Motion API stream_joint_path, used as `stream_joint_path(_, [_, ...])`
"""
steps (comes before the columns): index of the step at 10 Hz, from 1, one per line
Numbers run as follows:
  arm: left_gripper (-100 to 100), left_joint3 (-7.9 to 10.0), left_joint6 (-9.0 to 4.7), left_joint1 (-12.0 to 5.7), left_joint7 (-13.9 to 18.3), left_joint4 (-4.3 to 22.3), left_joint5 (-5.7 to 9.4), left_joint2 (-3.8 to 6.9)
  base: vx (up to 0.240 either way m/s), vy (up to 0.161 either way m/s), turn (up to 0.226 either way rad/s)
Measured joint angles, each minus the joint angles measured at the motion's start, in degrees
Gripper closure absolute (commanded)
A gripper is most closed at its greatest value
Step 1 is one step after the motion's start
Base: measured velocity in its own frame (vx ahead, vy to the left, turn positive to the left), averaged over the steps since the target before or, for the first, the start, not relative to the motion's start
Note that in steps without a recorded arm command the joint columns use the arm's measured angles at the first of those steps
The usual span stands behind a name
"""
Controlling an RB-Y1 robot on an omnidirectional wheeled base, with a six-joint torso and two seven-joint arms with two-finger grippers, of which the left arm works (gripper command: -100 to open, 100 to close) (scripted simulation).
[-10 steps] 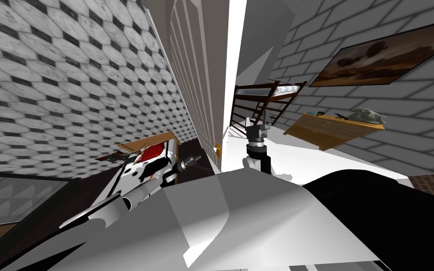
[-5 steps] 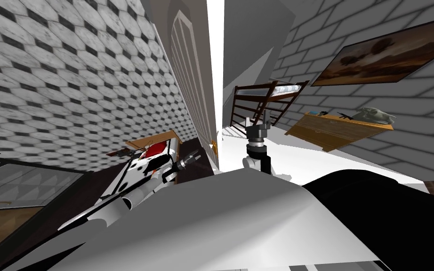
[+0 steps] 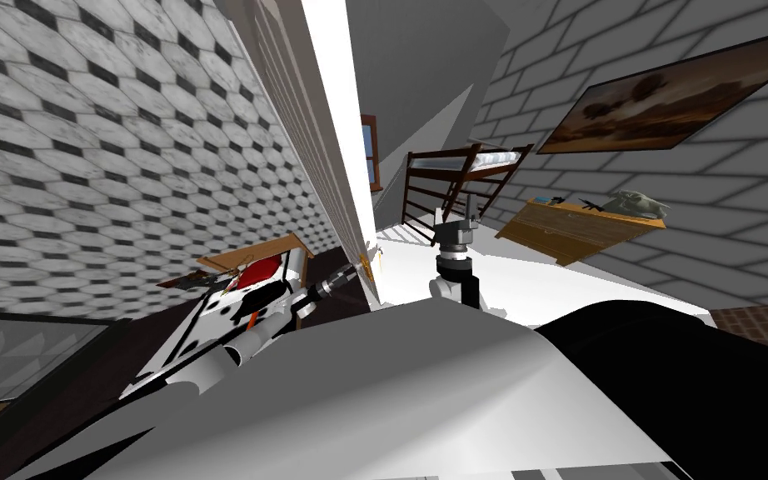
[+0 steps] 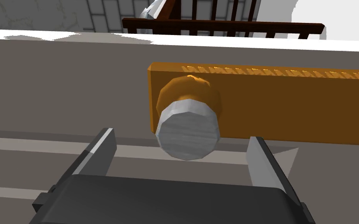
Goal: Push the door open
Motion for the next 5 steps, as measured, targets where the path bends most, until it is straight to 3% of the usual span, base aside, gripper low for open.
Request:
stream_joint_path(1, [-100,0.20,0.73,-0.14,-0.01,-0.23,0.01,-0.27,0.044,-0.074,-0.007])
stream_joint_path(2, [100,0.22,0.91,-0.17,0.00,-0.28,0.02,-0.32,-0.004,0.006,0.009])
stream_joint_path(5, [100,0.09,0.86,-0.12,-0.03,-0.20,-0.05,-0.37,-0.012,0.022,-0.006])
